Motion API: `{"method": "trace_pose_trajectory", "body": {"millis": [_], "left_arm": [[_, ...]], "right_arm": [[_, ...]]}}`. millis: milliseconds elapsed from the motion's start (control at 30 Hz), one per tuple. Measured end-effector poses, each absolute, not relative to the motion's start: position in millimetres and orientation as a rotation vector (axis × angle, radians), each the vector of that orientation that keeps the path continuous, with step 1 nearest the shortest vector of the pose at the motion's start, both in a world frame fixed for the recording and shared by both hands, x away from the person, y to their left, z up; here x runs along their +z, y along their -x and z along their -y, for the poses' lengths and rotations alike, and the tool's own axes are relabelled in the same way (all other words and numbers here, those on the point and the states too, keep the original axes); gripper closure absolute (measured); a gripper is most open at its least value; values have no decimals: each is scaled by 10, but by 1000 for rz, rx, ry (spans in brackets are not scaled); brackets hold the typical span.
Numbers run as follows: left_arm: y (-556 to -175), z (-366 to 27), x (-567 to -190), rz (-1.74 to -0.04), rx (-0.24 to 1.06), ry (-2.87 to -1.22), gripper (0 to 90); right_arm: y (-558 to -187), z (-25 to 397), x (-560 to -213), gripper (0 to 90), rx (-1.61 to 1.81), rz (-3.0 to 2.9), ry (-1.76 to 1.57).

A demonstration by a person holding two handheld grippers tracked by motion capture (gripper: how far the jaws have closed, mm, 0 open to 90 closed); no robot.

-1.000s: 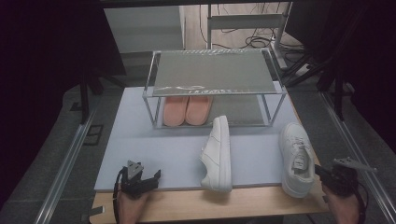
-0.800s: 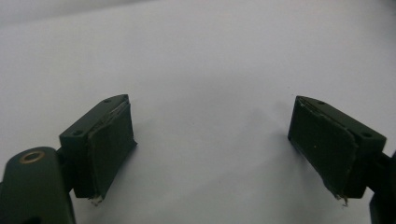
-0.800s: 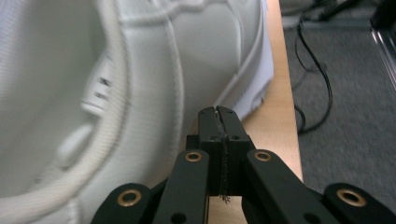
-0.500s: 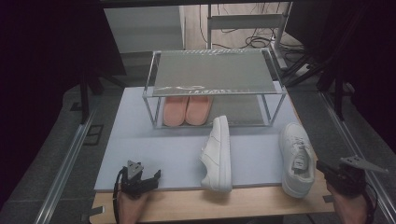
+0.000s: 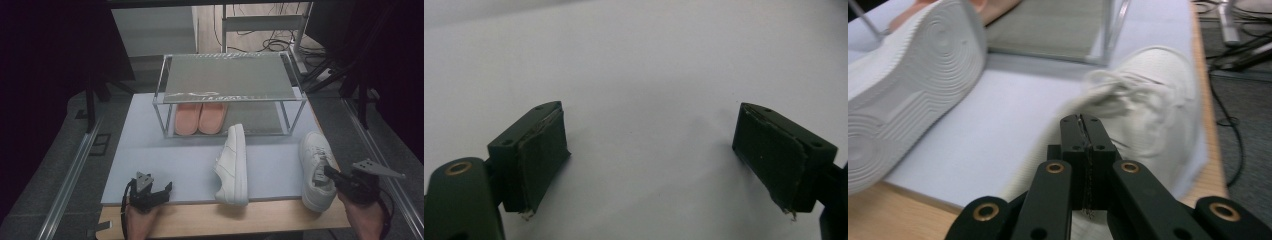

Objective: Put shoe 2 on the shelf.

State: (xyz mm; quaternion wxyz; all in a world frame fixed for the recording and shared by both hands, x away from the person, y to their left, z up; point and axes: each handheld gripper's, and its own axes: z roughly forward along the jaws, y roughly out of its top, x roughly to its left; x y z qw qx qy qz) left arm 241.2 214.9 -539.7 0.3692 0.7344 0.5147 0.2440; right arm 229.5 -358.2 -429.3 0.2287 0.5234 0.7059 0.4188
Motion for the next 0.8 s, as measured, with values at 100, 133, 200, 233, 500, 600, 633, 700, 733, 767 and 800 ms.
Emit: {"method": "trace_pose_trajectory", "body": {"millis": [100, 133, 200, 233, 500, 600, 633, 700, 733, 767, 800], "left_arm": [[-2411, -2148, -5397, -1321, 626, -1884, 140], [-2411, -2148, -5397, -1321, 626, -1884, 140], [-2411, -2149, -5397, -1321, 626, -1884, 140], [-2411, -2148, -5397, -1321, 626, -1884, 140], [-2411, -2149, -5397, -1321, 626, -1884, 140], [-2411, -2149, -5397, -1321, 626, -1884, 140], [-2411, -2148, -5397, -1321, 626, -1884, 140], [-2411, -2149, -5397, -1321, 626, -1884, 140], [-2411, -2148, -5397, -1321, 626, -1884, 140], [-2410, -2148, -5397, -1322, 626, -1884, 140], [-2410, -2148, -5397, -1321, 626, -1884, 140]], "right_arm": [[-2318, 3480, -4309, 891, 1161, -1967, -1422], [-2327, 3450, -4312, 891, 1160, -1976, -1418], [-2341, 3392, -4315, 891, 1161, -1993, -1408], [-2346, 3362, -4314, 891, 1162, -2000, -1400], [-2401, 3064, -4332, 889, 1175, -2074, -1337], [-2422, 2961, -4327, 889, 1138, -2083, -1314], [-2424, 2934, -4321, 889, 1134, -2087, -1304], [-2430, 2890, -4316, 889, 1146, -2104, -1297], [-2437, 2857, -4323, 889, 1150, -2113, -1294], [-2442, 2837, -4329, 889, 1145, -2121, -1291], [-2452, 2811, -4340, 890, 1147, -2127, -1288]]}}
